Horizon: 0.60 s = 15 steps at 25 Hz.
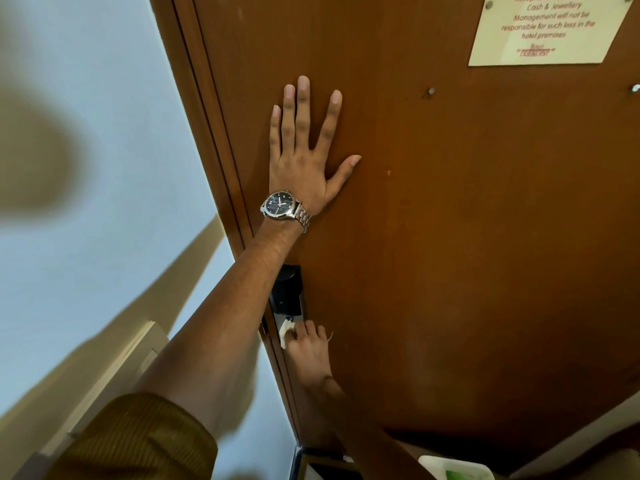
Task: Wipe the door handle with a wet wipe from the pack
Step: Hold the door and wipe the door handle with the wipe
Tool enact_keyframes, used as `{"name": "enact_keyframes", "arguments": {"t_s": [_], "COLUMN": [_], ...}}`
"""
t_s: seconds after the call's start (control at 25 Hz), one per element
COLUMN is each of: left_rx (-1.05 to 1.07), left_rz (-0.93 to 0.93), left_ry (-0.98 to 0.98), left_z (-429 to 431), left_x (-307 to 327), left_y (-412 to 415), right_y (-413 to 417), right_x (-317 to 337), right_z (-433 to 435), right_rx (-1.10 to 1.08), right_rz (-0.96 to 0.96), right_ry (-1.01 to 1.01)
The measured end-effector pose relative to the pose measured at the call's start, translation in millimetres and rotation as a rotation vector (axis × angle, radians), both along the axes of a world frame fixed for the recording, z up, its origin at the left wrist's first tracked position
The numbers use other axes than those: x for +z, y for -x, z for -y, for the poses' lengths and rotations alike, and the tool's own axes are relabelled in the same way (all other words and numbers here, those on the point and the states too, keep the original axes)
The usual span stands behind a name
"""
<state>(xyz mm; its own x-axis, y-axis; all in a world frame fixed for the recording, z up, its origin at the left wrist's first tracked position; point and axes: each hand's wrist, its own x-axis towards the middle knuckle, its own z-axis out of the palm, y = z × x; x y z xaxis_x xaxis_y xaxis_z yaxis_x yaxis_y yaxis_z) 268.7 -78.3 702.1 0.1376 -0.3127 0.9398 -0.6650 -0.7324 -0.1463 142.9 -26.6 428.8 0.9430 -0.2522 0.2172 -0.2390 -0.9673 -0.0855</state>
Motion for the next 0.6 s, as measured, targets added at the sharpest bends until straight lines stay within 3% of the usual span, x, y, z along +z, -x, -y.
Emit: {"name": "enact_keyframes", "arguments": {"t_s": [0.16, 0.36, 0.48, 0.6], "left_rx": [0.001, 0.009, 0.010, 0.015], "left_rz": [-0.001, -0.002, -0.006, -0.010], "left_ry": [-0.013, -0.029, -0.036, -0.039], "left_z": [-1, -3, -3, -4], "left_x": [-1, -1, -1, -1], "left_y": [-2, 1, 1, 1], "right_y": [-22, -10, 16, 38], "right_x": [2, -23, -34, -38], "right_z": [-12, 15, 45, 64], "right_rx": [0.072, 0.406, 0.467, 0.302], "right_rz": [0.018, 0.192, 0.155, 0.105], "right_ry": [0.150, 0.422, 0.406, 0.246]}}
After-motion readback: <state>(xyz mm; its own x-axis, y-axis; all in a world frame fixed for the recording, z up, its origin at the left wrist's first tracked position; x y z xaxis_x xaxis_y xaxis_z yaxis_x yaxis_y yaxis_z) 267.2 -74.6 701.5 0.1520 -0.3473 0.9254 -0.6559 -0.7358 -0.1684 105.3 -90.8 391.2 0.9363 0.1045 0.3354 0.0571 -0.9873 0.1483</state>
